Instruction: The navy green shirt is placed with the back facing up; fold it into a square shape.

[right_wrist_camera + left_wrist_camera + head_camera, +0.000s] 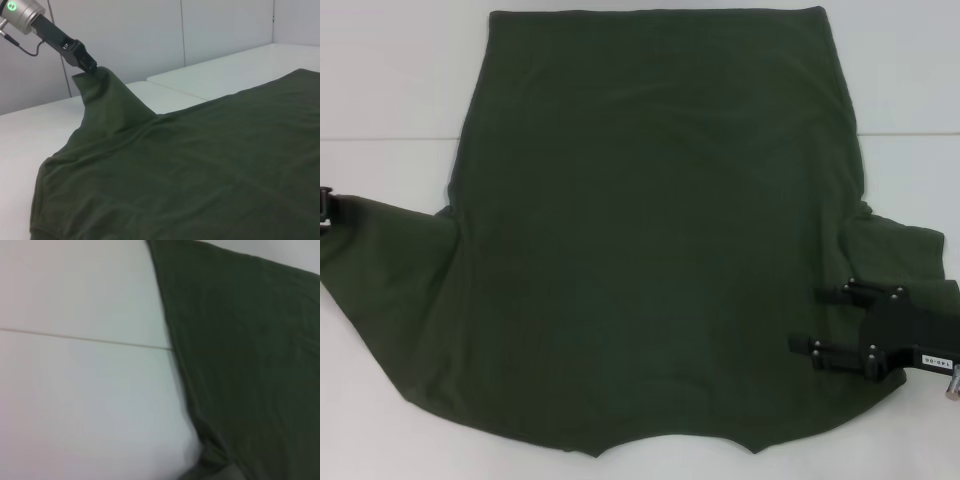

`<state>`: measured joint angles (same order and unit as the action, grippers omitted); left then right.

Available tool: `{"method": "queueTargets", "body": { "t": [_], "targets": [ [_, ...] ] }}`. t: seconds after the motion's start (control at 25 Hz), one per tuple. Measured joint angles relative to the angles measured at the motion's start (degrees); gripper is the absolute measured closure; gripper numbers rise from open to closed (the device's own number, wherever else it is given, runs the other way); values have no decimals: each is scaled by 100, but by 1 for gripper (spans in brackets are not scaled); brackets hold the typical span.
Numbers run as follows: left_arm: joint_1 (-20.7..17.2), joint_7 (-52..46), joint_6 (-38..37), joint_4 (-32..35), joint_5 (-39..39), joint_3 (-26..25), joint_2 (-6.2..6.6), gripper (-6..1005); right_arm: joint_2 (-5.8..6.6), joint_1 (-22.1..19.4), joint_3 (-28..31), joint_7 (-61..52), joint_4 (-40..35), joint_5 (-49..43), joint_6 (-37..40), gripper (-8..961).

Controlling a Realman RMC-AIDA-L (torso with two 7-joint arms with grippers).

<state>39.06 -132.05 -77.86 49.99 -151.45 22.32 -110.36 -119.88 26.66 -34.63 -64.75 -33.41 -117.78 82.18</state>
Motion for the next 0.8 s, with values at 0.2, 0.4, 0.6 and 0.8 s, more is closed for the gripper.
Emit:
{"method": "queueTargets", "body": {
  "t": [0.2, 0.4, 0.6, 0.8],
  "targets": [
    [239, -706, -180, 39, -73, 498, 37, 997, -6, -24, -21, 6, 7, 0, -2, 128],
    [582, -1493, -501, 55, -155, 932, 98, 997, -9, -47, -26, 7, 11, -3, -2, 128],
    [985, -2045, -925, -74, -157, 1223, 116, 997, -9, -48, -27, 12, 15, -21, 4, 128],
    [1090, -2194, -797, -357, -157, 1427, 44, 996, -8, -47, -27, 16, 33, -25, 8, 128]
  ]
}}
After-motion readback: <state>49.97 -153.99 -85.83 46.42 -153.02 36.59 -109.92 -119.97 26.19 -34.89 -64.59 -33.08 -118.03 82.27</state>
